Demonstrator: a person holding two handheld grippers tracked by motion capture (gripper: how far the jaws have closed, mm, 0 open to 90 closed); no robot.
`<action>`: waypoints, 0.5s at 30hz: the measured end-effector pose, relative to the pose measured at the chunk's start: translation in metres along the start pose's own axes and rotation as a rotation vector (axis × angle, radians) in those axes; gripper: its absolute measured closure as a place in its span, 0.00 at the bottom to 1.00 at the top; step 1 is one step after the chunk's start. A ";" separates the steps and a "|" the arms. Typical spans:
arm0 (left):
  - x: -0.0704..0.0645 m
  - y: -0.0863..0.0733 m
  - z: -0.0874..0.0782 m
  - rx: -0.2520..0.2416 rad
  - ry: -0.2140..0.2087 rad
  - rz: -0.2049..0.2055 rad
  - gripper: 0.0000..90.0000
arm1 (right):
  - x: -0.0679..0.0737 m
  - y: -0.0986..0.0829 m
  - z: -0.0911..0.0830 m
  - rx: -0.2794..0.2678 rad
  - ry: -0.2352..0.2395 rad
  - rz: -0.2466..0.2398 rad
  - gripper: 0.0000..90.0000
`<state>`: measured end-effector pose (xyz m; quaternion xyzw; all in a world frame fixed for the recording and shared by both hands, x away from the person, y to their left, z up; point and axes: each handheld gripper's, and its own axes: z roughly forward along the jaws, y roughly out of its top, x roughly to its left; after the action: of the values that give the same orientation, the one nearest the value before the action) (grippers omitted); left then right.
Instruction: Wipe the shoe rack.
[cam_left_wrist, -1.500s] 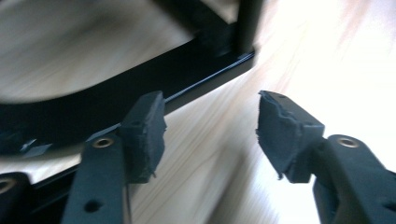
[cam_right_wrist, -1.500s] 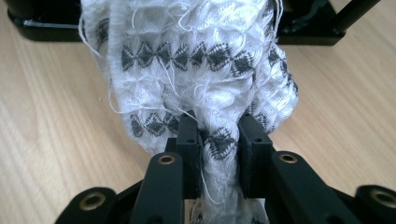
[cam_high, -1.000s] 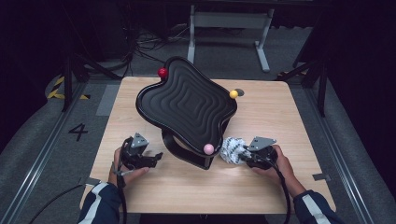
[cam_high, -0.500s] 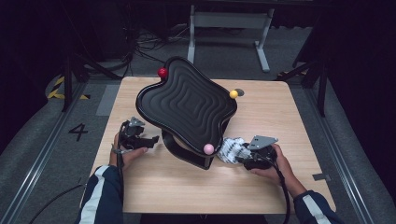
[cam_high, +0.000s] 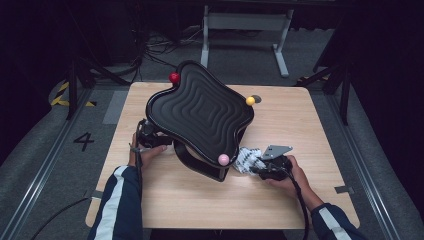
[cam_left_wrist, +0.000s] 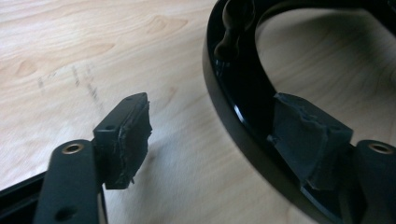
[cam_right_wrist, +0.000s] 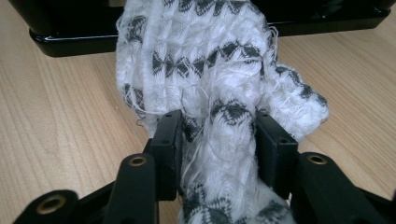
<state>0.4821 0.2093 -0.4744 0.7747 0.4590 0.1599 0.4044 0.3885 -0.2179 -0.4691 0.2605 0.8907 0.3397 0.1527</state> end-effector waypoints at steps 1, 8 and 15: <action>0.000 0.002 0.002 -0.005 -0.013 0.007 0.34 | 0.000 0.000 0.000 0.000 -0.001 -0.002 0.65; 0.002 0.015 0.019 -0.009 -0.035 -0.052 0.35 | 0.000 -0.001 0.000 -0.005 -0.002 -0.005 0.65; -0.004 0.023 0.033 0.020 0.000 -0.053 0.35 | 0.002 -0.001 -0.001 -0.002 -0.008 -0.026 0.70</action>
<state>0.5144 0.1844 -0.4766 0.7664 0.4807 0.1447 0.4008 0.3859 -0.2176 -0.4691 0.2501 0.8931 0.3375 0.1608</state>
